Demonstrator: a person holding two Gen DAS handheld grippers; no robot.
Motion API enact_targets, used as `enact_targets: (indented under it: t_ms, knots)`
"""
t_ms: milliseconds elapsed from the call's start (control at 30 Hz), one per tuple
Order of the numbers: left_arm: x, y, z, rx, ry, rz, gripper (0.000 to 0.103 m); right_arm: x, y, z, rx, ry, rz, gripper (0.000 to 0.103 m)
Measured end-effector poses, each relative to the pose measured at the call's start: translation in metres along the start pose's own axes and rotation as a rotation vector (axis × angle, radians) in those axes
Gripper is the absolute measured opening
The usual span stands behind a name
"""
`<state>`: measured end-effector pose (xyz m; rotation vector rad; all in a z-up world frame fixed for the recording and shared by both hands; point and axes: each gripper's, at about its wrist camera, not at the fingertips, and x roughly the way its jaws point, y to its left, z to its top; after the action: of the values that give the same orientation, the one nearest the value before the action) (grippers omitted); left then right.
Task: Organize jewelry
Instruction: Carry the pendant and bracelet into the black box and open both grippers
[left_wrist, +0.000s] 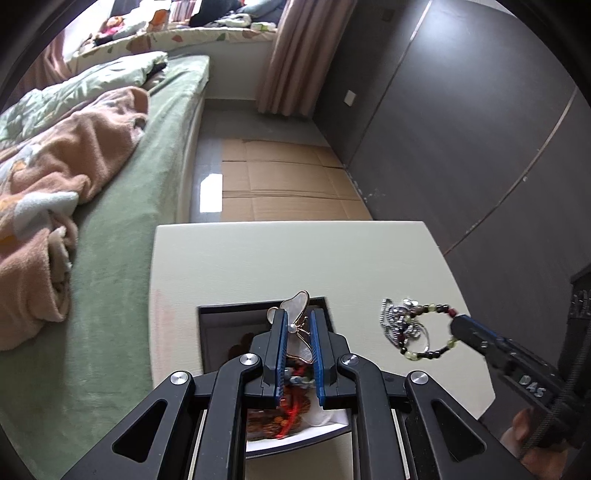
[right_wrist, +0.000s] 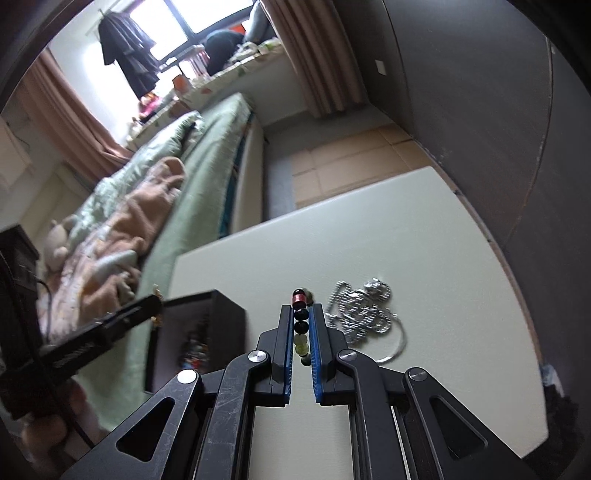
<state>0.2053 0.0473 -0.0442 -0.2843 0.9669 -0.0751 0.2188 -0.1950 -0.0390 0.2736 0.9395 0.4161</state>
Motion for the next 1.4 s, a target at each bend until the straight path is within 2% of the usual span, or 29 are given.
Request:
enact_targets:
  t_ms: [133,367,400,433,500,800,1200,1233,1267,1333,1400]
  knots:
    - [-0.001,0.013,0.001,-0.031,0.009,0.030,0.013,-0.005,0.009,0.001,-0.002,-0.032,0.056,0.010]
    - [-0.003,0.026,0.003,-0.062,0.027,0.000,0.017,-0.005,0.032,0.000,-0.023,-0.068,0.143,0.010]
    - [-0.003,0.028,0.003,-0.065,0.030,0.002,0.028,-0.004,0.035,0.000,-0.027,-0.071,0.157,0.010]
    - [-0.004,0.030,0.004,-0.069,0.027,-0.001,0.044,-0.004,0.040,-0.001,-0.034,-0.075,0.174,0.010]
    - [-0.008,0.034,0.007,-0.083,0.006,-0.006,0.056,-0.002,0.048,-0.001,-0.045,-0.078,0.202,0.010]
    - [-0.030,0.051,0.012,-0.102,-0.046,0.014,0.056,0.014,0.086,-0.006,-0.091,-0.071,0.314,0.010]
    - [-0.043,0.073,0.011,-0.125,-0.074,0.050,0.058,0.035,0.114,-0.006,-0.104,-0.042,0.375,0.011]
    - [-0.043,0.073,0.011,-0.127,-0.077,0.051,0.063,0.038,0.116,-0.006,-0.109,-0.016,0.377,0.019]
    - [-0.042,0.074,0.010,-0.129,-0.079,0.050,0.067,0.040,0.116,-0.006,-0.109,0.003,0.372,0.037]
    - [-0.041,0.073,0.010,-0.134,-0.083,0.048,0.076,0.039,0.112,-0.008,-0.102,0.003,0.333,0.059]
    - [-0.041,0.072,0.010,-0.134,-0.086,0.045,0.077,0.033,0.107,-0.007,-0.102,-0.011,0.310,0.064]
